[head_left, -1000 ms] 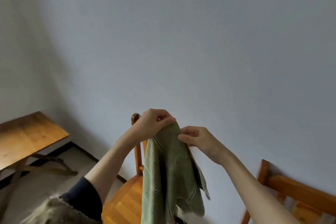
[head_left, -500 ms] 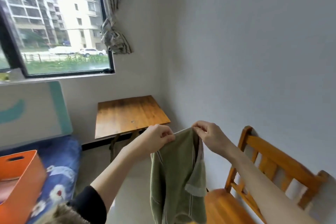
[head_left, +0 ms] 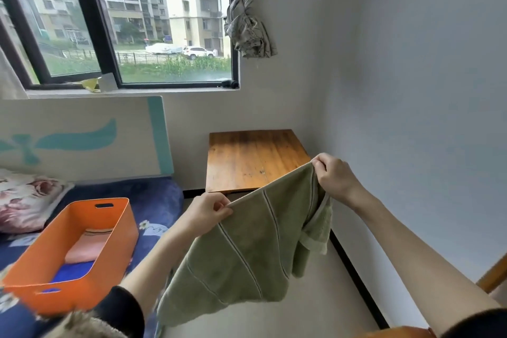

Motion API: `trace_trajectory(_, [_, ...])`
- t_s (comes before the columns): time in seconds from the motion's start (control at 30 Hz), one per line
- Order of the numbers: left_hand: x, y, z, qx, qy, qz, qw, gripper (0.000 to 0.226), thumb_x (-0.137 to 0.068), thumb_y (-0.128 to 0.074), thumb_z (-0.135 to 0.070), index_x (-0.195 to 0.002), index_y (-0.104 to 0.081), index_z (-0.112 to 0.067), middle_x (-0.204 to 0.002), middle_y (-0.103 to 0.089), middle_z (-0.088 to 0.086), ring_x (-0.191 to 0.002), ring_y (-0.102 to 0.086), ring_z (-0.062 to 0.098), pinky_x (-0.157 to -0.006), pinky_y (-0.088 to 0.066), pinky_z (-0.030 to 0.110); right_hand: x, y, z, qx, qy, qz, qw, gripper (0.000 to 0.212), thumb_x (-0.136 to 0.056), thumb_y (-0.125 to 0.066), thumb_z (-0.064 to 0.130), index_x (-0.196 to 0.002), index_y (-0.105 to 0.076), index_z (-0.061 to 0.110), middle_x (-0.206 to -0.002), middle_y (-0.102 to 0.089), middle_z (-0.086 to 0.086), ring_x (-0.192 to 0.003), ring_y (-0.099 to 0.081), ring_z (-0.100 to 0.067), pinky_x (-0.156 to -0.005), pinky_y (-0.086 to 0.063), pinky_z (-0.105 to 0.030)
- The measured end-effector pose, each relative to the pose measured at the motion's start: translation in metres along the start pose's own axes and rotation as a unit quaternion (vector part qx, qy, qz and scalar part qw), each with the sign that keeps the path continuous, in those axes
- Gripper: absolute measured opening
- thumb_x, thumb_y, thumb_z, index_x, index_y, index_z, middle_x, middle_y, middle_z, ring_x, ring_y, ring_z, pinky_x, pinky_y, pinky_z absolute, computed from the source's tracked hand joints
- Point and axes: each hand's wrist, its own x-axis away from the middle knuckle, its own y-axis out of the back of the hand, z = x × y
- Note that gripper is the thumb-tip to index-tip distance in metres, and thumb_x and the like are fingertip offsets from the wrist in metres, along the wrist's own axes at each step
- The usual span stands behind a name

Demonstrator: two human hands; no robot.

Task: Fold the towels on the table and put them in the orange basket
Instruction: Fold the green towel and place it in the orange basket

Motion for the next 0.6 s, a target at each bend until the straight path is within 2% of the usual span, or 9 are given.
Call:
trace_trajectory(0.13, [-0.049,0.011,0.036,-0.001,0.040,-0.064,0.997,0.006,-0.083,-0.069,-0.019,-0.078,-0.070,-0.016,-0.065,-0.058,-0.011,-0.063,-0.051,0.004,-0.055,-0.037,0.007,-0.052,-0.028,-0.019,0.015,0.033,0.029,0.999,0.024,-0.097,-0.043,0.016,-0.087,-0.061,0.004,-0.086,-0.064,-0.008,-0.083,-0.057,-0.022,-0.070,-0.042,-0.030])
trace_trajectory(0.23, [-0.097,0.020,0.047,0.003,0.057,-0.082,0.995,0.024,-0.084,-0.067,-0.034,-0.070,-0.068,-0.014,-0.064,-0.062,-0.004,-0.061,-0.053,0.008,-0.054,-0.038,0.013,-0.101,-0.040,-0.036,0.001,0.044,0.013,0.999,0.022,-0.097,-0.045,0.016,-0.085,-0.062,0.006,-0.084,-0.064,-0.004,-0.080,-0.056,-0.018,-0.065,-0.035,-0.023])
trace_trajectory(0.3, [-0.130,0.028,0.052,0.013,0.070,-0.073,0.995,0.031,-0.082,-0.067,-0.041,-0.064,-0.066,-0.016,-0.063,-0.063,-0.003,-0.059,-0.053,0.008,-0.051,-0.039,0.015,-0.137,-0.045,-0.049,0.009,0.053,0.014,0.998,0.020,-0.096,-0.047,0.014,-0.087,-0.063,0.006,-0.088,-0.063,-0.005,-0.084,-0.056,-0.019,-0.068,-0.034,-0.022])
trace_trajectory(0.4, [-0.178,0.039,0.060,0.007,0.070,-0.043,0.997,0.021,-0.084,-0.067,-0.035,-0.068,-0.066,-0.022,-0.066,-0.062,-0.006,-0.064,-0.055,0.007,-0.055,-0.040,0.013,-0.183,-0.060,-0.074,0.078,0.076,0.067,0.992,0.018,-0.095,-0.046,0.010,-0.094,-0.062,0.003,-0.098,-0.060,-0.009,-0.092,-0.055,-0.023,-0.077,-0.036,-0.022])
trace_trajectory(0.5, [-0.219,0.046,0.072,0.003,0.065,0.041,0.997,0.010,-0.088,-0.063,-0.023,-0.078,-0.065,-0.021,-0.071,-0.062,-0.007,-0.069,-0.053,0.009,-0.063,-0.040,0.017,-0.217,-0.078,-0.099,0.130,0.067,0.124,0.981,0.019,-0.096,-0.041,0.009,-0.101,-0.059,0.003,-0.103,-0.054,-0.008,-0.097,-0.053,-0.023,-0.082,-0.036,-0.022])
trace_trajectory(0.6, [-0.253,0.040,0.088,0.017,0.089,0.108,0.990,0.011,-0.086,-0.065,-0.024,-0.077,-0.068,-0.020,-0.071,-0.063,-0.005,-0.068,-0.052,0.008,-0.064,-0.041,0.019,-0.249,-0.096,-0.118,0.139,0.029,0.107,0.984,0.019,-0.096,-0.040,0.008,-0.099,-0.058,0.005,-0.103,-0.051,-0.007,-0.096,-0.053,-0.025,-0.084,-0.042,-0.030])
